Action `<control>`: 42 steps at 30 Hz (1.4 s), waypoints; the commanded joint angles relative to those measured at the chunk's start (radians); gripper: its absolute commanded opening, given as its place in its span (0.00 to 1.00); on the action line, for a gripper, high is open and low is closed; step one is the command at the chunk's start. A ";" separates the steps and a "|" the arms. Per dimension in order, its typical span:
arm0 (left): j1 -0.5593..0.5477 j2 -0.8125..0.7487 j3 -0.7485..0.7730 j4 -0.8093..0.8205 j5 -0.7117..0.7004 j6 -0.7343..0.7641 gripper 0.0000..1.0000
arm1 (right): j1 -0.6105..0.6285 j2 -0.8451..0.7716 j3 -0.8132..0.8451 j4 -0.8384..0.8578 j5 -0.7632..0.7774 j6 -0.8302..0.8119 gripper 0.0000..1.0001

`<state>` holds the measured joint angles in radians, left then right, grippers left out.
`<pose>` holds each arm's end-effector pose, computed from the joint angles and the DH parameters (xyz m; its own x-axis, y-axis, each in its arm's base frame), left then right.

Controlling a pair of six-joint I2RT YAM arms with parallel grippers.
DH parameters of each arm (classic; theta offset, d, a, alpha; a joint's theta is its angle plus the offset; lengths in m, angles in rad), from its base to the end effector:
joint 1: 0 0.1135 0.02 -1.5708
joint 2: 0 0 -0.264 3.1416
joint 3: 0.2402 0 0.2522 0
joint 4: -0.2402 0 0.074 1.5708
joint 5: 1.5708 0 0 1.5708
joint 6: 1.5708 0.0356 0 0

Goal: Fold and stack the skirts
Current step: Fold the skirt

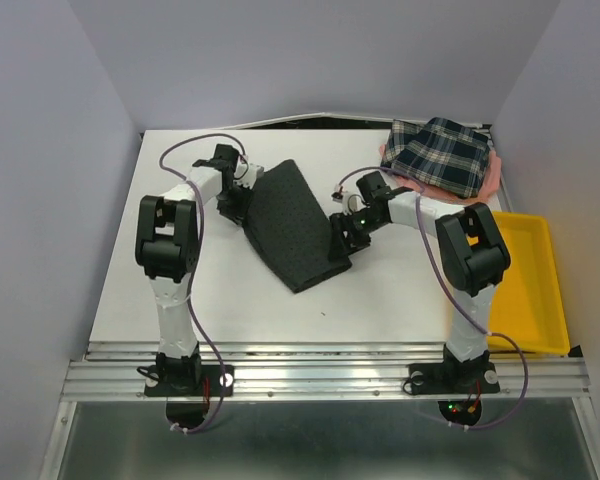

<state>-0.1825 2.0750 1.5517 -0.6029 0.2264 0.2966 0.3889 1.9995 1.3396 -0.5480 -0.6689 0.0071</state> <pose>0.4278 -0.0871 0.1761 -0.7696 0.4317 -0.4705 0.5194 0.8518 -0.0681 0.3583 0.1707 0.1556 -0.8686 -0.3499 -0.3509 -0.4950 0.6450 0.5822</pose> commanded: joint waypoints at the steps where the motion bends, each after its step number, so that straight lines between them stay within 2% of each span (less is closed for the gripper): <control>1: 0.000 0.084 0.141 0.040 0.007 -0.019 0.32 | 0.129 -0.037 -0.071 0.022 -0.055 0.092 0.66; 4: 0.003 0.088 0.179 0.038 -0.001 -0.001 0.39 | 0.139 -0.044 -0.063 0.023 -0.119 0.122 0.69; 5: 0.003 0.073 0.170 0.054 -0.002 0.009 0.42 | 0.139 -0.047 -0.062 0.014 -0.123 0.128 0.73; 6: 0.003 0.053 0.157 0.063 -0.004 0.028 0.47 | 0.139 -0.059 -0.060 0.007 -0.124 0.128 0.75; 9: 0.011 -0.099 0.044 0.118 0.025 0.087 0.55 | 0.139 -0.105 -0.072 -0.045 -0.106 0.100 0.83; 10: 0.012 -0.204 -0.034 0.132 0.040 0.104 0.59 | 0.139 -0.125 -0.082 -0.056 -0.084 0.082 0.84; 12: 0.014 -0.313 -0.105 0.150 0.074 0.156 0.66 | 0.116 -0.171 -0.123 -0.073 -0.052 0.059 0.85; 13: 0.014 -0.416 -0.166 0.149 0.105 0.209 0.70 | 0.116 -0.221 -0.138 -0.085 -0.031 0.021 0.84; 15: 0.014 -0.508 -0.217 0.140 0.140 0.258 0.71 | 0.116 -0.261 -0.129 -0.110 -0.008 -0.025 0.82; 17: 0.008 -0.634 -0.298 0.123 0.215 0.347 0.72 | 0.116 -0.300 -0.094 -0.133 -0.011 -0.047 0.75; 20: -0.031 -0.771 -0.431 0.126 0.252 0.482 0.74 | 0.116 -0.285 -0.040 -0.124 -0.041 -0.042 0.69; 25: -0.247 -0.904 -0.657 0.173 0.145 0.604 0.74 | 0.116 -0.162 0.058 -0.034 -0.155 0.065 0.65; 27: -0.357 -0.926 -0.712 0.242 0.076 0.615 0.74 | 0.116 -0.099 0.096 0.058 -0.170 0.138 0.65; 30: -0.480 -0.932 -0.801 0.330 -0.036 0.605 0.74 | 0.116 0.009 0.190 0.094 -0.198 0.174 0.65; 35: -0.589 -0.876 -0.847 0.428 -0.134 0.592 0.74 | 0.116 0.122 0.211 0.173 -0.234 0.224 0.64; 42: -0.643 -0.708 -0.878 0.483 -0.174 0.549 0.73 | 0.116 0.231 0.171 0.175 -0.195 0.179 0.63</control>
<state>-0.8059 1.3231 0.7013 -0.1776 0.0956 0.8707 0.5007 2.2005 1.5154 -0.4068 -0.8948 0.2108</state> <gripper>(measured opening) 0.739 0.632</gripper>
